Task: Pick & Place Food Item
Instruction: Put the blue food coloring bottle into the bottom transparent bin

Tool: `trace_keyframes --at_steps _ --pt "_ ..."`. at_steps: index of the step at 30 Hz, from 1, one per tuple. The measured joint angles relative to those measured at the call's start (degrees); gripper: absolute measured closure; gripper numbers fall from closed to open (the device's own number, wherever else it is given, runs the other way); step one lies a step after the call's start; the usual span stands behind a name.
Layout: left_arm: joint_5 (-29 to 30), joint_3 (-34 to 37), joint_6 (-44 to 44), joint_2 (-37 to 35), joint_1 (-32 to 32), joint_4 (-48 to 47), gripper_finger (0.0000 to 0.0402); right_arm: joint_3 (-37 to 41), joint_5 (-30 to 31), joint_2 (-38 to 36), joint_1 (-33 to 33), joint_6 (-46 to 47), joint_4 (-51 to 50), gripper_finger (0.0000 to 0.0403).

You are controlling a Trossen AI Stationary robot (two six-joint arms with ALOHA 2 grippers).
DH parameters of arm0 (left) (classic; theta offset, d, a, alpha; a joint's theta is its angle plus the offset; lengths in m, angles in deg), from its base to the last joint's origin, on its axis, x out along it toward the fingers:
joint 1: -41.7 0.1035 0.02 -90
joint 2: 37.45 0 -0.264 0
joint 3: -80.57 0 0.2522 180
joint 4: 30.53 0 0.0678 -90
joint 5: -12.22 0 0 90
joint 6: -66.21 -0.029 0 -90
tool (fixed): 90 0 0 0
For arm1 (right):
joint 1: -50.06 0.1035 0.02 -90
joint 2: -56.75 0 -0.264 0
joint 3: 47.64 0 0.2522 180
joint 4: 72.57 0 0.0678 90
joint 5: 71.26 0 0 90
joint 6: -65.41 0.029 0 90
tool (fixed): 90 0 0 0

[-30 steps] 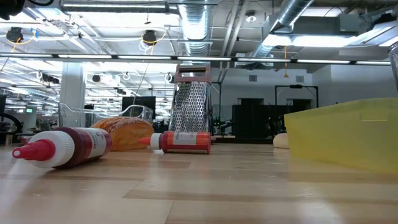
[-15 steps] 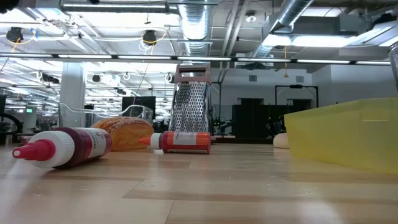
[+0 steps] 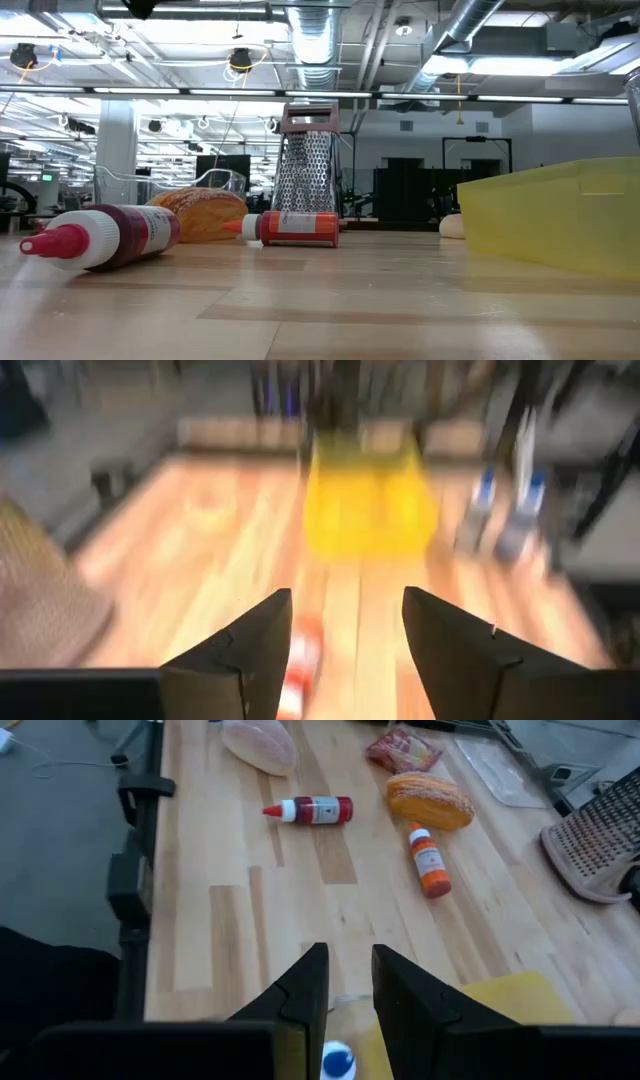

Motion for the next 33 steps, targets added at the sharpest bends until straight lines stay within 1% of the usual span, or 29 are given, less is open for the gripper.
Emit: trace_keyframes --at_steps 4,6,7,9,12,16,18,22,24,26,30,33 --pt "-7.55 -13.64 14.04 9.89 0.00 -25.94 0.0195 0.00 0.83 0.00 1.28 1.67 -1.52 0.0330" --pt "-14.27 -18.75 19.60 15.82 0.00 -37.40 0.0192 0.00 1.92 0.00 1.63 1.71 -1.68 0.0330" --pt "-18.29 -20.79 21.58 18.64 0.00 -41.57 0.0191 0.00 2.60 0.00 1.61 1.70 -1.69 0.0330" --pt "-26.38 -24.14 23.66 23.74 -0.07 -47.28 0.0190 0.00 3.41 0.00 1.43 1.40 -1.67 0.0330" --pt "-35.35 -25.73 26.64 29.62 -1.23 -53.70 0.0190 0.00 3.69 0.00 1.37 0.95 -1.54 0.0330" --pt "-45.27 -24.73 31.42 33.54 -4.04 -59.22 0.0190 0.00 3.67 -0.01 1.50 0.73 -1.42 0.0330" --pt "-49.24 -24.26 34.07 34.19 -6.00 -59.45 0.0190 -0.01 3.68 -0.26 1.82 0.72 -1.40 0.0330" --pt "-52.80 -23.77 39.96 34.29 -10.94 -57.28 0.0190 -0.08 4.73 -1.18 2.35 0.29 -1.18 0.0330" --pt "-53.56 -23.77 42.93 34.29 -13.31 -56.01 0.0190 -0.31 5.96 -1.49 2.92 0.29 -1.10 0.0330" --pt "-53.01 -23.77 44.92 34.29 -16.06 -55.87 0.0190 -0.41 7.03 -1.83 3.46 0.27 -0.76 0.0330" --pt "-48.43 -23.72 45.24 35.88 -21.12 -50.19 0.0190 -0.44 8.28 -2.88 4.37 0.27 -0.11 0.0330" --pt "-48.39 -23.72 44.14 38.72 -23.76 -48.19 0.0190 -0.46 10.23 -3.35 4.96 0.13 0.46 0.0330"
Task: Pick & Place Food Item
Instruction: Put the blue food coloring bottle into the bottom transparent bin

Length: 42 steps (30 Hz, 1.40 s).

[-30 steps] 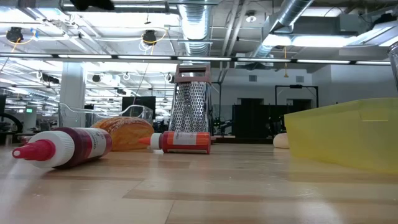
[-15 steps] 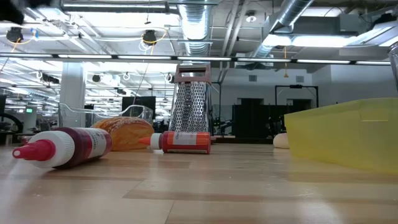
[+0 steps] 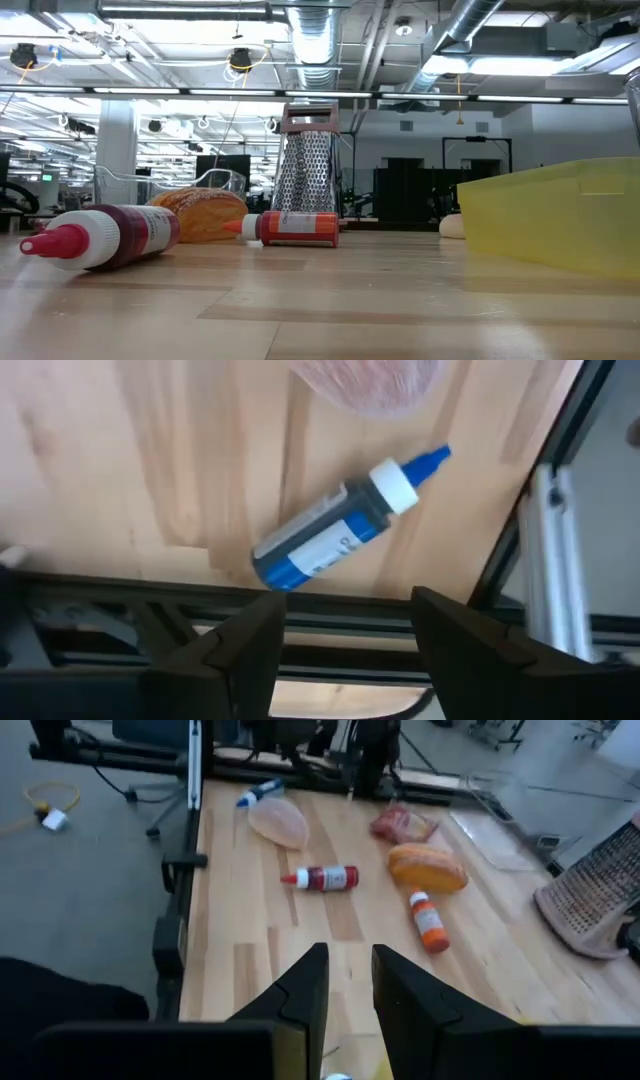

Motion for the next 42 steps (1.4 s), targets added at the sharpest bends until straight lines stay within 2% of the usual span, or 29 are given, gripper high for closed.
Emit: trace_keyframes --at_steps 4,9,16,32,42 --pt "-3.13 0.04 -0.14 4.84 -1.45 1.31 0.0184 0.00 1.55 -0.49 0.62 -0.01 0.15 0.0330" --pt "-5.54 0.04 -3.16 9.49 -1.21 5.30 0.0154 0.00 1.81 -0.49 0.77 -0.02 0.15 0.0330" --pt "-0.99 0.04 -7.95 12.28 -0.24 5.46 0.0118 0.00 1.81 -0.49 0.81 -0.89 0.50 0.0330" --pt "0.43 0.15 -9.18 13.61 -0.61 7.75 0.0116 0.00 1.83 -0.49 1.43 -1.37 1.87 0.0330" --pt "-0.07 5.62 -7.33 13.42 -0.71 16.42 0.0117 0.00 1.83 -0.49 1.47 -1.36 1.95 0.0330"
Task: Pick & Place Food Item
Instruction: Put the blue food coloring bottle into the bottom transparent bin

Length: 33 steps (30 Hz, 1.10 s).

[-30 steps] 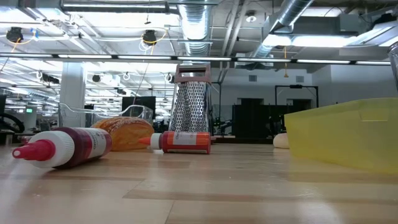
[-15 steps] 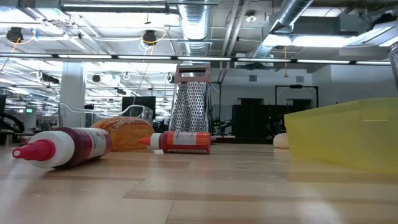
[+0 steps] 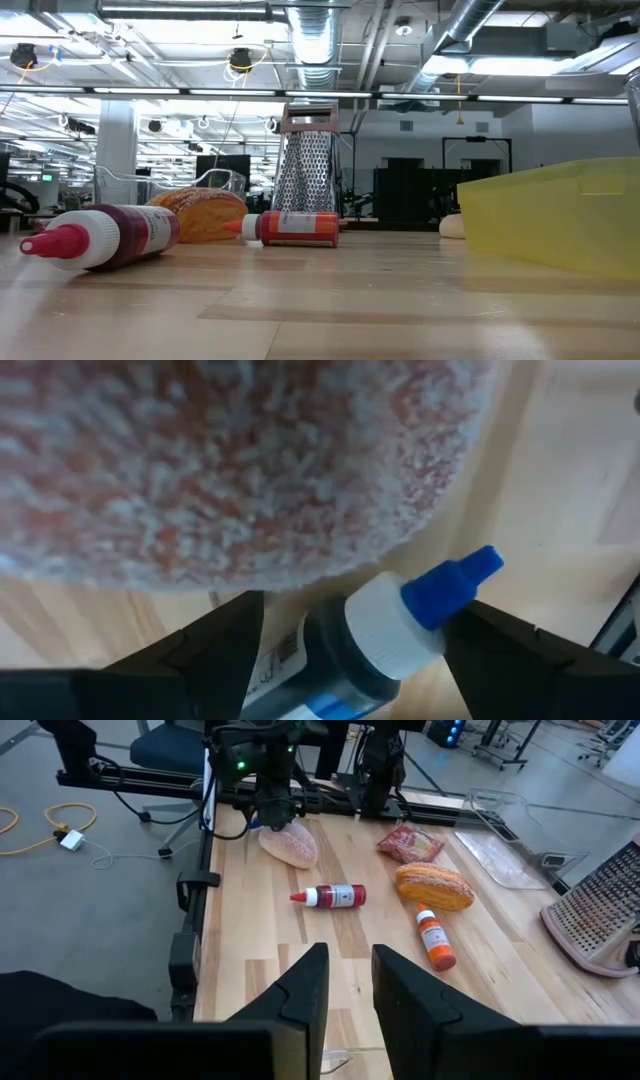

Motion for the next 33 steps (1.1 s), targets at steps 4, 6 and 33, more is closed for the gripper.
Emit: trace_keyframes --at_steps 4,6,33 --pt "0.00 0.32 0.62 -0.09 -0.02 0.11 0.0139 0.02 0.02 0.00 -0.04 -0.01 0.45 0.0330" --pt "0.00 0.34 0.90 -0.09 -0.02 0.14 0.0163 0.02 0.07 0.00 -0.04 -0.08 0.78 0.0330" --pt "18.77 0.63 9.14 -17.11 -0.09 -3.02 0.0287 0.02 0.27 0.04 -0.07 -2.96 4.29 0.0332"
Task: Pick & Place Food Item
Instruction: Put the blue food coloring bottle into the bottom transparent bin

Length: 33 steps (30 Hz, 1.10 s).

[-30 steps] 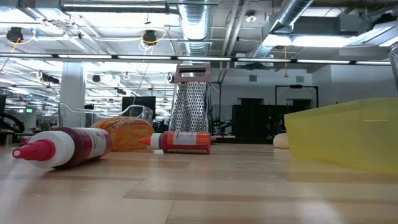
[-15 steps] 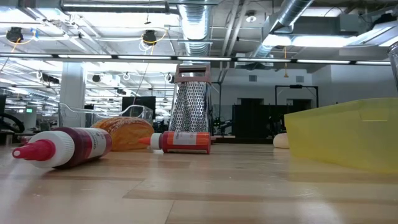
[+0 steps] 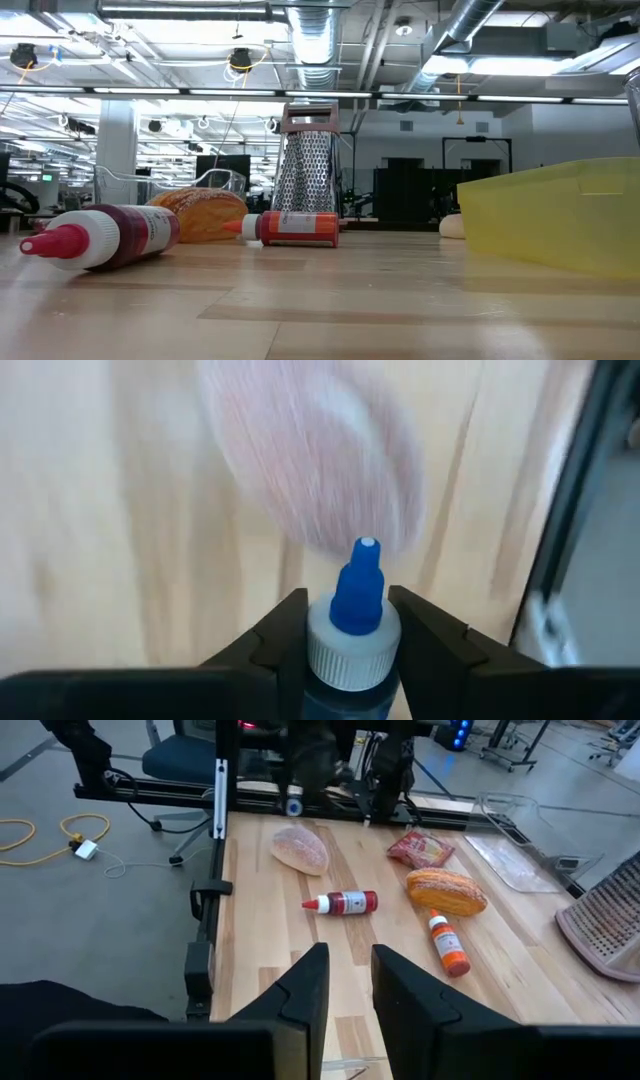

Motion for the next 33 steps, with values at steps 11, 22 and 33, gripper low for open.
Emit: trace_keyframes --at_steps 11,22,33 --pt "34.69 2.73 -20.89 -7.96 4.16 16.36 0.0285 0.00 1.18 0.02 0.00 -0.52 -0.04 0.0332" --pt "26.13 12.46 -61.62 -1.60 23.05 70.55 0.0285 0.01 1.19 0.02 0.00 -1.73 -0.11 0.0332" --pt "16.22 12.90 -64.94 13.84 28.53 96.65 0.0285 0.02 1.18 0.06 0.00 -1.79 -0.34 0.0332"
